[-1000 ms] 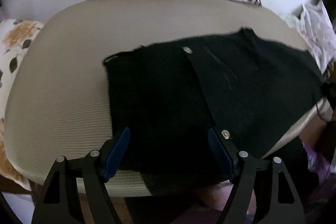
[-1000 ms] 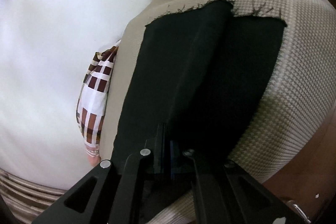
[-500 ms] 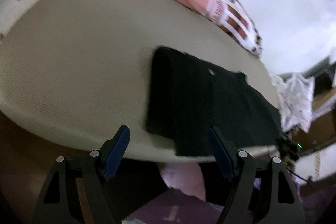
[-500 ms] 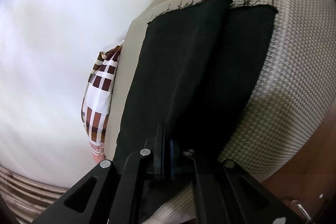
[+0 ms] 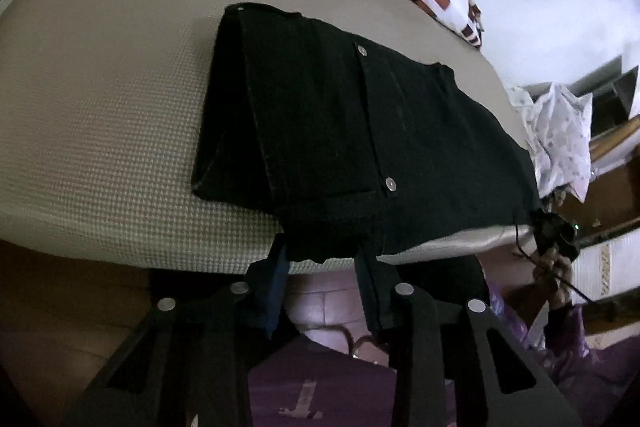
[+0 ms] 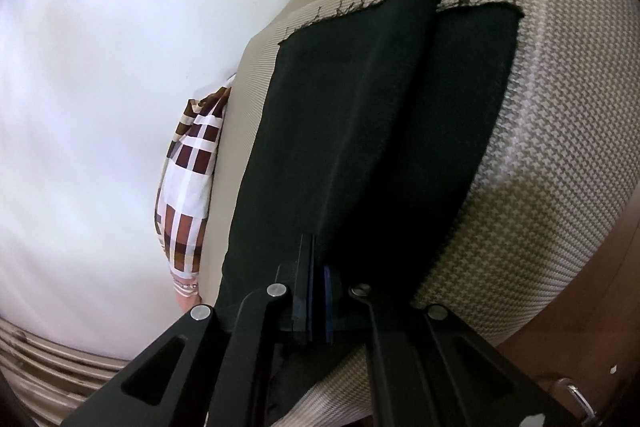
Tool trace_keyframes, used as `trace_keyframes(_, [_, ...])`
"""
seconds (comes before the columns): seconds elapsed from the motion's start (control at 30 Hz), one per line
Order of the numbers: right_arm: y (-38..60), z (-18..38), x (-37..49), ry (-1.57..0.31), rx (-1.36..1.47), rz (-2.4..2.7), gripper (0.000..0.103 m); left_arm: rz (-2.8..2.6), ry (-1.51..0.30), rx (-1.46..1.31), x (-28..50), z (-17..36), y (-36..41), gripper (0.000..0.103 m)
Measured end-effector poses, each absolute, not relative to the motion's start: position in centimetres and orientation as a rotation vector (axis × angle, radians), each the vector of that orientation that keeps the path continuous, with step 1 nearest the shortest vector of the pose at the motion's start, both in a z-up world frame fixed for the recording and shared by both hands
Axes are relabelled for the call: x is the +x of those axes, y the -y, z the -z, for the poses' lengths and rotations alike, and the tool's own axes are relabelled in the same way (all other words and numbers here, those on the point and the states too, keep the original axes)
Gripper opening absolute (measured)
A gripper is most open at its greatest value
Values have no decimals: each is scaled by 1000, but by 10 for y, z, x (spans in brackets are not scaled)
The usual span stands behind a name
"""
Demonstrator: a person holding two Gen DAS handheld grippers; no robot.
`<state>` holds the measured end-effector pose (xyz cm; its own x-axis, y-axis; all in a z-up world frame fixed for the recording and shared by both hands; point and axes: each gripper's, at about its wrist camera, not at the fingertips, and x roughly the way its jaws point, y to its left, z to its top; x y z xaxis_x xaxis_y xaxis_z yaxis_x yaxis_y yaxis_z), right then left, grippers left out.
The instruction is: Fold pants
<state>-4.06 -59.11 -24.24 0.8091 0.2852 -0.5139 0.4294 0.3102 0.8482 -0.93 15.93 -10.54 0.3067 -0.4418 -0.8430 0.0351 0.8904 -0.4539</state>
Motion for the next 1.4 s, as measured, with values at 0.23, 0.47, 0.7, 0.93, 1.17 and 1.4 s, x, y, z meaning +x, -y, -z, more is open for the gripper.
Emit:
trace_keyframes(0.23, [589,241,-40,-668,1275,96,7,261,-1093,-279,7,55,-164,29])
trace_keyframes(0.47, [585,241,-45,-708,1270,85,3,269,-1218,-213,18,90,-175,31])
trace_keyframes(0.7, [589,240,-59,-668,1311,64,4,255,-1189,-217,11,101,-174,32])
trace_keyframes(0.93, [604,250,-69,-595,1409,23,11,248,-1202,-205,13,101,-171,33])
trace_keyframes(1.17, [625,258,-73,-555,1475,50,9,254,-1211,-245,13,103,-177,35])
trace_keyframes(1.4, [624,210,-72,-586,1270,86,4,250,-1199,-213,10,100,-172,35])
